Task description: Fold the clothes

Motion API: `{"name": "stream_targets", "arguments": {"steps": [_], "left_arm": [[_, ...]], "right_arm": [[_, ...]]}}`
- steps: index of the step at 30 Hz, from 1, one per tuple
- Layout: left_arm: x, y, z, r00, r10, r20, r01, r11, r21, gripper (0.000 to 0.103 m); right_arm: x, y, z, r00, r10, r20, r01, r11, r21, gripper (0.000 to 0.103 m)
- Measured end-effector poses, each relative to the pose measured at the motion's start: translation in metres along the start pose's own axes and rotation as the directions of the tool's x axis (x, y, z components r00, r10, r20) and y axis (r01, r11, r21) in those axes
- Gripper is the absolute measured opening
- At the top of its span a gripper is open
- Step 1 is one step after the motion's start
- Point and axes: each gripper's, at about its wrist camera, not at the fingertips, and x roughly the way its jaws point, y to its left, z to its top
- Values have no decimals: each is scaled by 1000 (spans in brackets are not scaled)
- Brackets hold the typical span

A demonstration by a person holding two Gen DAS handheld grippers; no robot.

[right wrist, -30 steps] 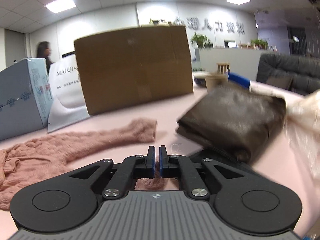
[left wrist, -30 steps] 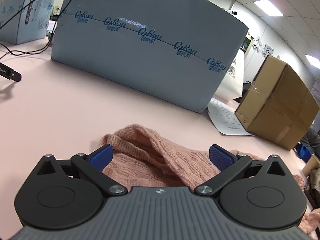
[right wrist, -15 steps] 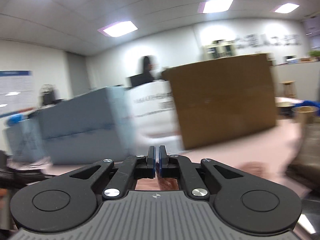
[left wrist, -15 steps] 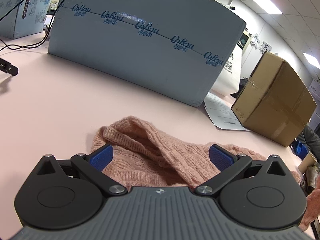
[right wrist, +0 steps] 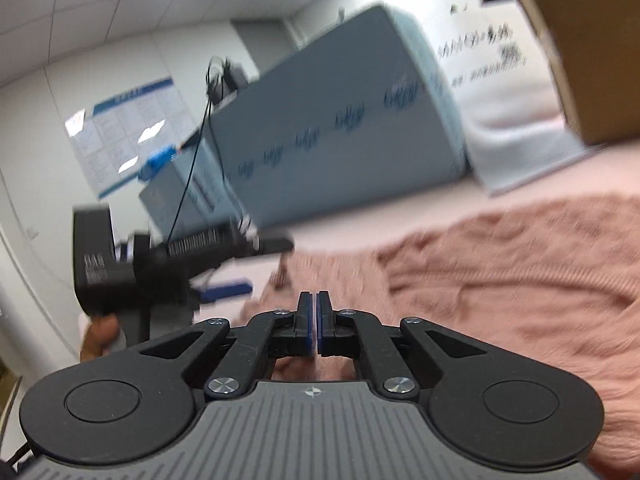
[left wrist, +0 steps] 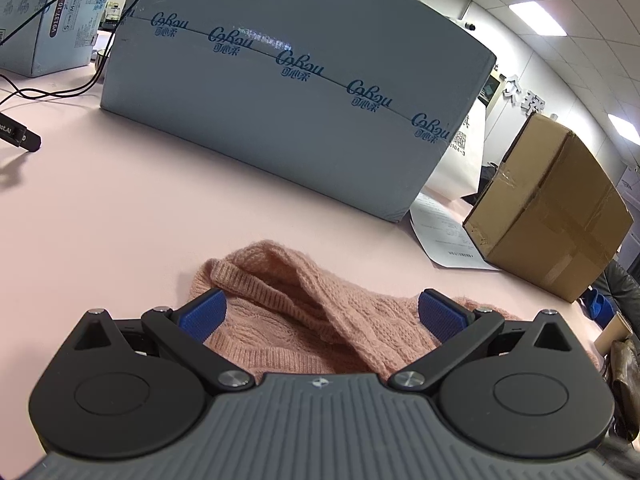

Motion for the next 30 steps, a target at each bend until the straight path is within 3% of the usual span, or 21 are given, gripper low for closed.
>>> {"name": "stream_targets", "arguments": {"steps": [1,3,4,5,7,9,10,11,13,15,16,17,18,20,21,22,24,27,28,30], "left_arm": [[0,0,0,1000,2,3,-2,1000,2,103],[-1,-1,0,1000,6,11,-6,1000,11,103],[-2,-2,-1,1000,6,16,-7,1000,20,103],[-3,-4,-1,1000,6,23,-6,999,34,103],[-5,-9,-3,999,-2,44,-1,998,67,103],[-12,-20,-7,996,-24,82,13,991,134,103],[-16,-27,-11,994,-51,95,33,982,184,103],[-20,-36,-14,991,-89,98,64,969,238,103],[-26,-53,-22,981,-181,72,148,932,331,103],[-31,-70,-30,965,-259,36,223,887,404,103],[-33,-80,-35,961,-274,27,235,870,434,103],[-33,-92,-41,961,-278,10,241,850,469,103],[-30,-102,-47,963,-270,-13,240,833,498,103],[-24,-121,-59,966,-251,-66,246,800,548,103],[-19,-126,-65,965,-240,-106,257,785,564,103],[-10,-131,-72,965,-210,-158,263,766,586,103],[6,-136,-86,966,-122,-229,242,743,624,103],[18,-128,-88,956,-103,-273,252,764,594,103],[20,-126,-86,954,-104,-280,255,770,584,103],[19,-124,-88,955,-103,-277,253,771,585,103]], "right_arm": [[2,-1,-3,1000,8,-15,-8,1000,12,8],[-2,-1,-6,1000,28,-3,-28,1000,6,47],[-12,1,-6,998,48,45,-47,999,-17,66],[-33,5,-6,987,68,144,-58,996,-74,66],[-56,6,-5,970,58,234,-24,989,-147,66],[-87,1,-6,937,-25,350,91,981,-174,71],[-104,-5,-8,908,-102,406,183,969,-167,73],[-116,-11,-10,890,-155,429,244,956,-161,73],[-130,-25,-15,882,-229,412,309,941,-139,72],[-135,-33,-18,884,-268,382,336,934,-120,59],[-135,-38,-21,887,-313,339,369,922,-116,37],[-133,-39,-22,887,-337,315,390,913,-122,24],[-130,-39,-23,885,-372,281,422,895,-143,22],[-123,-37,-23,892,-388,233,432,883,-183,22],[-111,-36,-24,904,-404,139,426,874,-233,22],[-101,-38,-27,905,-421,56,420,868,-265,22],[-89,-40,-34,899,-439,-3,417,857,-303,23],[-91,-40,-35,904,-428,-1,409,862,-300,24],[-92,-41,-35,908,-419,-2,401,869,-289,28],[-105,-50,-28,934,-356,18,351,910,-219,48]]}}
